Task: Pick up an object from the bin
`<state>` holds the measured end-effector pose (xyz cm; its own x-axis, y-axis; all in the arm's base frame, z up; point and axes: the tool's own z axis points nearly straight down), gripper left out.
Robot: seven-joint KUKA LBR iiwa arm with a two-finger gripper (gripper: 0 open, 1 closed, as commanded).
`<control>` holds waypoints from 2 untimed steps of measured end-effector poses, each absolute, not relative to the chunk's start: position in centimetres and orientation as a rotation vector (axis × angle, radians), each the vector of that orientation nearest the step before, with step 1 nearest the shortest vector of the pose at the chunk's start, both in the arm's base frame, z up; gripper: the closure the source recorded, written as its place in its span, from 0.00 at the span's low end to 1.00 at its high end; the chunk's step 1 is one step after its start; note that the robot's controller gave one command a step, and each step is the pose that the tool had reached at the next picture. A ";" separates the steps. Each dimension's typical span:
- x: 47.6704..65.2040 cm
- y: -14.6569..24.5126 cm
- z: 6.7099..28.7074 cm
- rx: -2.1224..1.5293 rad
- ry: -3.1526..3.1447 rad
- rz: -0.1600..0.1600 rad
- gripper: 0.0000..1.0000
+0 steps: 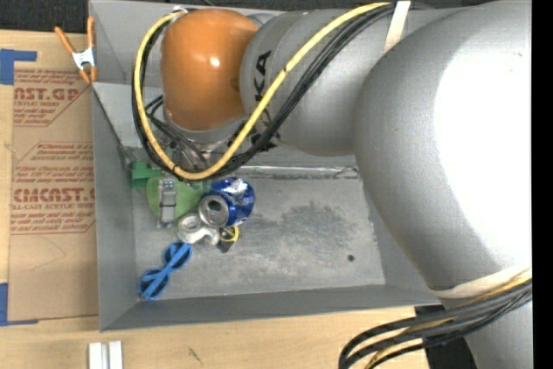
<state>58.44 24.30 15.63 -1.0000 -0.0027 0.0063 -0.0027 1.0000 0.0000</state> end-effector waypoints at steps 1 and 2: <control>57.9 12.2 7.2 0.297 -3.129 -0.010 0.00; 59.1 10.7 10.1 0.035 -3.146 -0.003 0.00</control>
Offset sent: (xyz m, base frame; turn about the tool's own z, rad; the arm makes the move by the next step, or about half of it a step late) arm -0.0065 -0.1232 -0.0863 -0.1911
